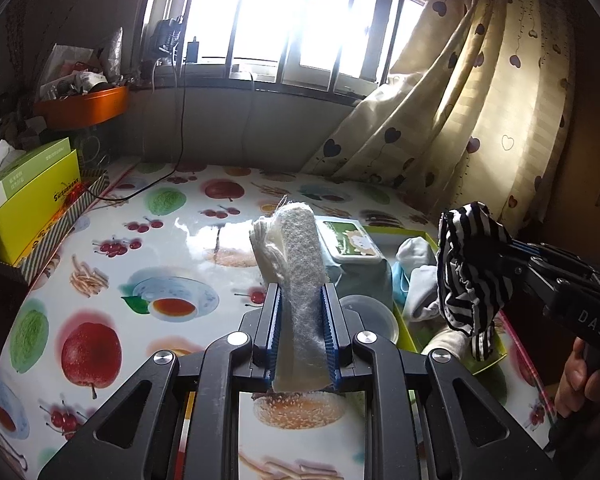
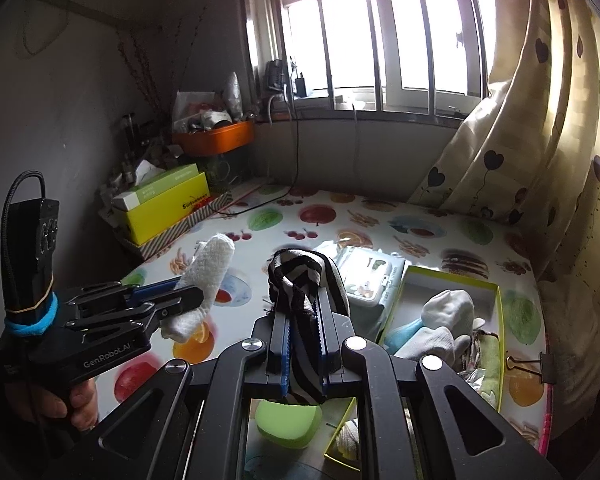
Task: Organize soft objects
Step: 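Carry the white towel and striped sock toward the yellow-rimmed tray, then lower the striped sock into the tray and open the right tool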
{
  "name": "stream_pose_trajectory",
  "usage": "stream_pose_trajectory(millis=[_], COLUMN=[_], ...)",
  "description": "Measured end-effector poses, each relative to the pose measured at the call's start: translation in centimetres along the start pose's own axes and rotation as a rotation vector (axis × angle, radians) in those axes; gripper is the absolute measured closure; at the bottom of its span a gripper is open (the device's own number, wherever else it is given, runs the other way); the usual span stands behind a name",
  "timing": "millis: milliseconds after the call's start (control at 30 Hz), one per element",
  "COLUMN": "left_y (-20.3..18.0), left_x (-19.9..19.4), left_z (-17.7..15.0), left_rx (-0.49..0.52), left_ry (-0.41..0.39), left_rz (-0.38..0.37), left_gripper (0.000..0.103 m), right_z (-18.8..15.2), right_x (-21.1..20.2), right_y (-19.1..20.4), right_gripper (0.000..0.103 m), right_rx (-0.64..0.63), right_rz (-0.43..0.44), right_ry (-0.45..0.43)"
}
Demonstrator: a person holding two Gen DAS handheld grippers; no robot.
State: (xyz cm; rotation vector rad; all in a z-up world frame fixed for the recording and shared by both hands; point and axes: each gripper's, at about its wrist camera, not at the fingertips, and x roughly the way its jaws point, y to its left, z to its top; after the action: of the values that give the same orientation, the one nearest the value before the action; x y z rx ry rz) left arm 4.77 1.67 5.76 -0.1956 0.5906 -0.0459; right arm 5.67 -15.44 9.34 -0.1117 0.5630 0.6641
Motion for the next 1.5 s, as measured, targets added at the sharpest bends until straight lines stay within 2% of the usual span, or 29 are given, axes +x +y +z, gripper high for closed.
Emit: stream_pose_trajectory(millis=[367, 900, 1233, 1500], left_y=[-3.1, -7.9, -9.8, -10.7], left_x=[0.6, 1.9, 3.4, 4.6], left_z=[0.3, 0.7, 0.5, 0.2], left_rx=[0.05, 0.117, 0.151, 0.168], left_ry=[0.01, 0.024, 0.055, 0.08], left_rz=[-0.054, -0.153, -0.192, -0.212], left_gripper=[0.083, 0.083, 0.083, 0.083], right_z=[-1.0, -3.2, -4.4, -5.2], right_x=[-1.9, -4.2, -3.4, -0.6], right_y=[-2.3, -8.3, -11.6, -14.7], right_gripper=[0.093, 0.093, 0.093, 0.093], right_rx=[0.048, 0.163, 0.233, 0.294], right_rz=[-0.038, -0.129, -0.156, -0.164], right_ry=[-0.022, -0.042, -0.024, 0.031])
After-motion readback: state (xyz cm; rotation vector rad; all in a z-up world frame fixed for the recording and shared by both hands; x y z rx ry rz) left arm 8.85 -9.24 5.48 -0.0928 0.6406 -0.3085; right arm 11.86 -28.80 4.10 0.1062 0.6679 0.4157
